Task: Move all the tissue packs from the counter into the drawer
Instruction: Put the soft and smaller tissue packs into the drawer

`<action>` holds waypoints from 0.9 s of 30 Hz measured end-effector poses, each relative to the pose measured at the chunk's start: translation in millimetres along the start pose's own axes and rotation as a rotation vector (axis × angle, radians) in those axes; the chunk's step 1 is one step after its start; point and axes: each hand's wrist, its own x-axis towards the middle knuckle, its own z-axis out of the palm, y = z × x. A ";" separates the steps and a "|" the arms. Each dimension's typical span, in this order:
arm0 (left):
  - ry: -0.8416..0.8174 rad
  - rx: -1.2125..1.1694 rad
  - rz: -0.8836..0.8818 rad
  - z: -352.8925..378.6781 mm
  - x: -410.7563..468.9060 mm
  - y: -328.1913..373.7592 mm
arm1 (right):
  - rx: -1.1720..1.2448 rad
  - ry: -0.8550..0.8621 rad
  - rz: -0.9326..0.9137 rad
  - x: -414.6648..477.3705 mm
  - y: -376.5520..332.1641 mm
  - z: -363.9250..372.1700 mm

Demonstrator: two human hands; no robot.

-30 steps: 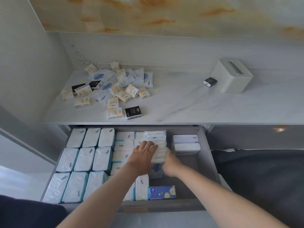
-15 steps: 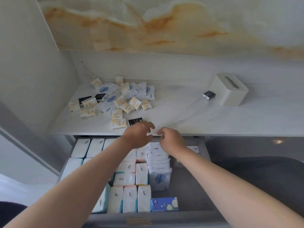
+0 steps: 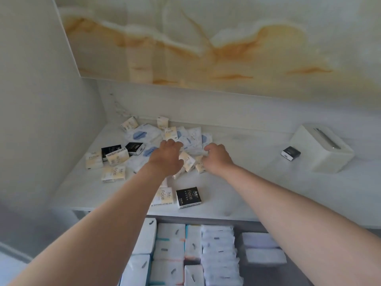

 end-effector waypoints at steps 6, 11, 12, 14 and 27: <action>-0.023 -0.035 0.017 24.6 42.9 -13.7 | -0.205 0.043 0.139 68.0 -19.3 13.9; -0.110 -0.011 -0.027 39.5 53.0 -19.8 | 0.124 0.036 0.405 99.5 -27.8 23.8; -0.110 -0.028 -0.034 39.7 53.0 -19.7 | 0.252 0.008 0.420 102.2 -26.0 22.4; -0.113 -0.048 -0.040 38.9 51.8 -18.9 | 0.438 -0.034 0.442 104.2 -21.1 18.2; -0.166 -0.022 -0.053 18.3 24.8 -2.0 | 0.638 0.302 0.255 56.4 14.5 -21.0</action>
